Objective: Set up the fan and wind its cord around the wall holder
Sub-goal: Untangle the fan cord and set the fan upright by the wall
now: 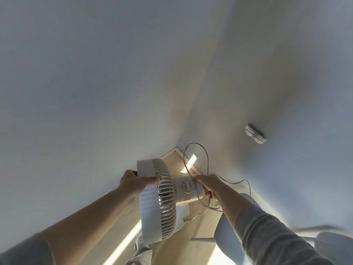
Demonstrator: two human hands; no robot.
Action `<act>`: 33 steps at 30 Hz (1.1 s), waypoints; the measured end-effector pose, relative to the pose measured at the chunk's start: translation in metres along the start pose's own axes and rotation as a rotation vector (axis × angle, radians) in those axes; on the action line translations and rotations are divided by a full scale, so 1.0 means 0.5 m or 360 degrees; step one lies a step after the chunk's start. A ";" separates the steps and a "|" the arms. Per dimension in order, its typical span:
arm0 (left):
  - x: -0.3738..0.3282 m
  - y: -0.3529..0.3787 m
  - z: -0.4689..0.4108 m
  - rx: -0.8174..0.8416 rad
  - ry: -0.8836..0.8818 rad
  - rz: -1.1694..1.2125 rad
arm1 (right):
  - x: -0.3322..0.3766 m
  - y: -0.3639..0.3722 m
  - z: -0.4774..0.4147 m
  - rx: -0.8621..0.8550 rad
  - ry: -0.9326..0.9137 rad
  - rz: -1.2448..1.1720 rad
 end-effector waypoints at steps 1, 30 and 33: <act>-0.019 0.000 -0.019 0.0003 -0.0012 0.0014 | 0.021 -0.009 -0.014 -0.0016 0.0011 0.0019; -0.224 0.163 -0.362 -0.0417 -0.0226 0.0225 | 0.314 -0.233 -0.436 0.0223 0.0045 0.0398; -0.236 0.183 -0.385 -0.0473 -0.0218 0.0277 | 0.346 -0.259 -0.461 0.0239 0.0024 0.0448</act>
Point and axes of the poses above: each hand's wrist, its own z-axis away from the middle knuckle, its own y-axis out of the palm, x = y × z, the point moved 5 cm from there along -z, towards the middle knuckle, and after that the axes turned 7 degrees about x, right-handed, at the moved point
